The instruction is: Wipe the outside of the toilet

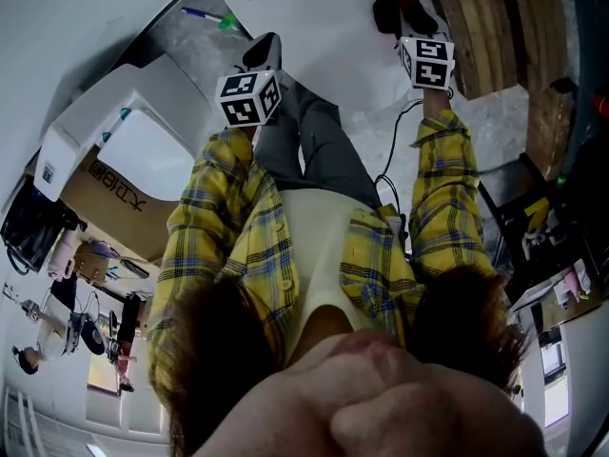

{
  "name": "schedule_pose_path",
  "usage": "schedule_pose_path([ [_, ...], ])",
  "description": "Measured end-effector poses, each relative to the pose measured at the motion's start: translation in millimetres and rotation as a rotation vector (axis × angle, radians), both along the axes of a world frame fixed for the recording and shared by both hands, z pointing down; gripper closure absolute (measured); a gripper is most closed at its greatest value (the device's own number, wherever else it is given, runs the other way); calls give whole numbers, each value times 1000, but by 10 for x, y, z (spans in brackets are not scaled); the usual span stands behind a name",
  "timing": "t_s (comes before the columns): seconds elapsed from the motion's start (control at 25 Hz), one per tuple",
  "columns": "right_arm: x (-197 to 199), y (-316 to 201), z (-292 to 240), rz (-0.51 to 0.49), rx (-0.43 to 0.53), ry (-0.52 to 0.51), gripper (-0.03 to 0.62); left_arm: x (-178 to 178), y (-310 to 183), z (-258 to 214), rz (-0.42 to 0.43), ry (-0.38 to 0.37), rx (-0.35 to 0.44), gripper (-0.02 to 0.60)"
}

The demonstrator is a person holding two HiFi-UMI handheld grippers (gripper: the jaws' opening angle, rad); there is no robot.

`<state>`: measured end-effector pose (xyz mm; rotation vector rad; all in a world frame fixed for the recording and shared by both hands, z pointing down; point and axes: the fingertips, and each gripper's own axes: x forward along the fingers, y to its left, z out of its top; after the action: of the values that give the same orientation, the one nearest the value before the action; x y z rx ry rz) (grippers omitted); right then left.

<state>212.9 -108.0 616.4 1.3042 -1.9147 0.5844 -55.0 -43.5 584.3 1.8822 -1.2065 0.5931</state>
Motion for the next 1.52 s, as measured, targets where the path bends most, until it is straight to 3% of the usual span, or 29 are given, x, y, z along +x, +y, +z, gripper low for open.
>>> schedule_pose_path([
  [0.28, -370, 240, -613, -32, 99, -114, 508, -6, 87, -52, -6, 22, 15, 568],
  [0.52, -902, 595, -909, -103, 110, -220, 508, -139, 211, -123, -32, 25, 27, 569],
  [0.92, -1720, 1053, -758, -230, 70, -275, 508, -387, 514, -183, -65, 22, 41, 569],
  [1.52, -2197, 1370, -516, -302, 25, -295, 508, -539, 870, -183, -86, 17, 49, 569],
])
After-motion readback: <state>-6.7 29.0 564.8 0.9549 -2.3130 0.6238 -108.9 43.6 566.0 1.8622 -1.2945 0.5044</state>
